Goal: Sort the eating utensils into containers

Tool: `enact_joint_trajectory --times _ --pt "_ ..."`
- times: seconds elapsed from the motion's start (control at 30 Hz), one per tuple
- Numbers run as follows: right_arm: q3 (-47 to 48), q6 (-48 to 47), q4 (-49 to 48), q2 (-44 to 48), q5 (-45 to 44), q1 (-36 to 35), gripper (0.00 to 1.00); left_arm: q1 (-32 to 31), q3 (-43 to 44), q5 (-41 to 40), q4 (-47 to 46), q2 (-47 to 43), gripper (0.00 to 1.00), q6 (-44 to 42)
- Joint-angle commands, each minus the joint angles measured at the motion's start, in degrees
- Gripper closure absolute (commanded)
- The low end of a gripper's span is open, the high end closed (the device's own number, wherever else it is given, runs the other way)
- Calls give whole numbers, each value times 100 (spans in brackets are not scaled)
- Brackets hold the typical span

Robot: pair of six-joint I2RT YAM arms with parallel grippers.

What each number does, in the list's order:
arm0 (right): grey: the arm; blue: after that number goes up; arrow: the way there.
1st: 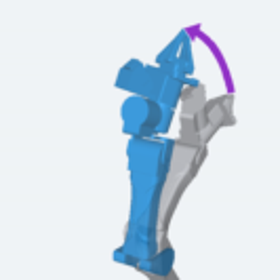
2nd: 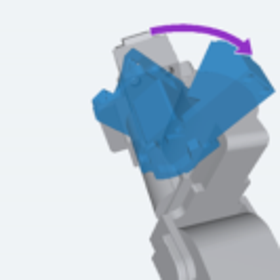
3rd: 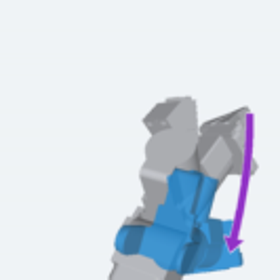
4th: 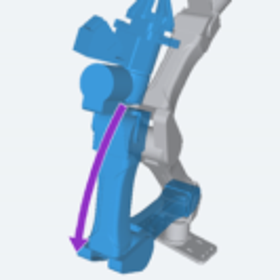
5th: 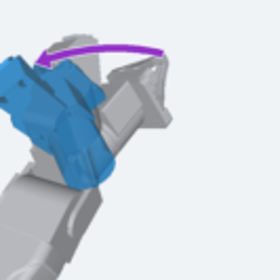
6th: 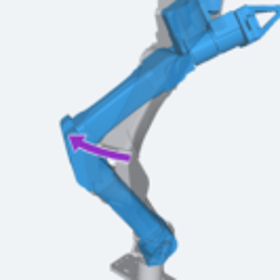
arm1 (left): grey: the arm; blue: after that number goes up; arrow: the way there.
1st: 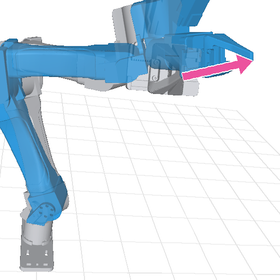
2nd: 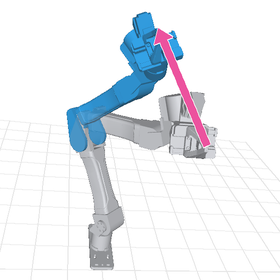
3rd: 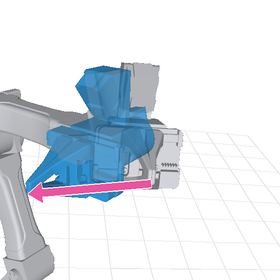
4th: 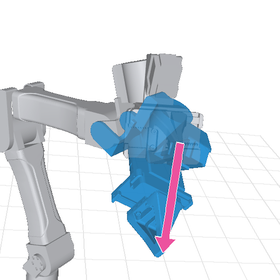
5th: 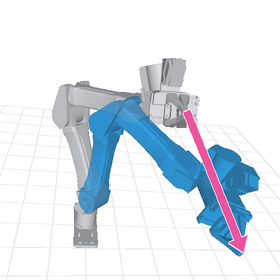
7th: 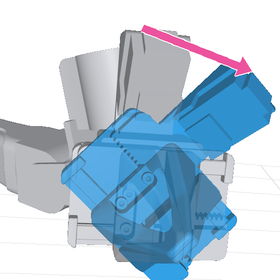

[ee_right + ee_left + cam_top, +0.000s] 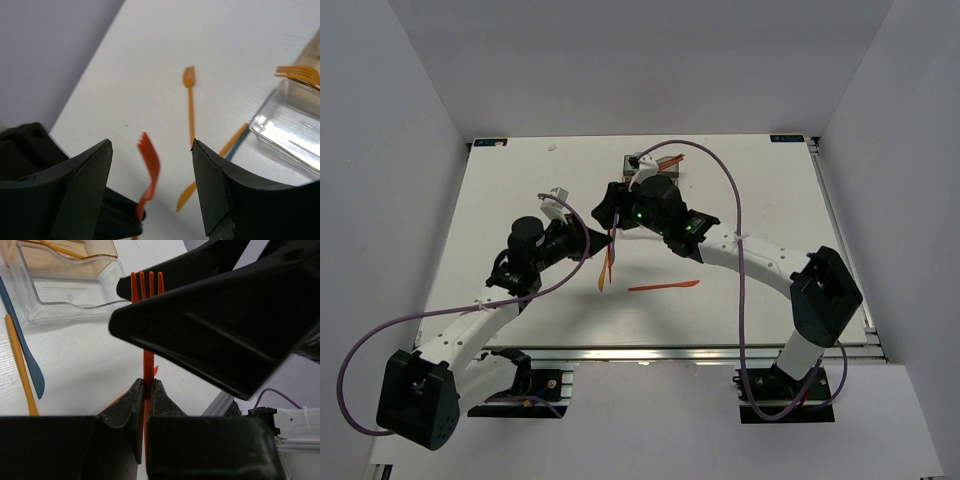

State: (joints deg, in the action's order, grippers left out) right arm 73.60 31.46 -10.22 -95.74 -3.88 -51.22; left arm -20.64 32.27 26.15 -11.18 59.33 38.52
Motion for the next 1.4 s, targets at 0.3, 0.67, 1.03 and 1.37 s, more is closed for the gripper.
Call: enact_joint_trajectory --times 0.3,0.67,1.03,1.37 --pt "-399 -80 3 504 -78 -116 57 -36 148 -75 -455 -176 100 59" --pt "-417 378 -59 407 98 -125 100 -54 34 -154 -658 -273 98 103" --pt "775 -2677 -139 -409 176 841 100 -45 1518 -2043 3521 -624 2 -1240" --pt "3008 -6001 784 -2527 335 1211 100 -45 746 -2633 3457 -1872 2 -2051"
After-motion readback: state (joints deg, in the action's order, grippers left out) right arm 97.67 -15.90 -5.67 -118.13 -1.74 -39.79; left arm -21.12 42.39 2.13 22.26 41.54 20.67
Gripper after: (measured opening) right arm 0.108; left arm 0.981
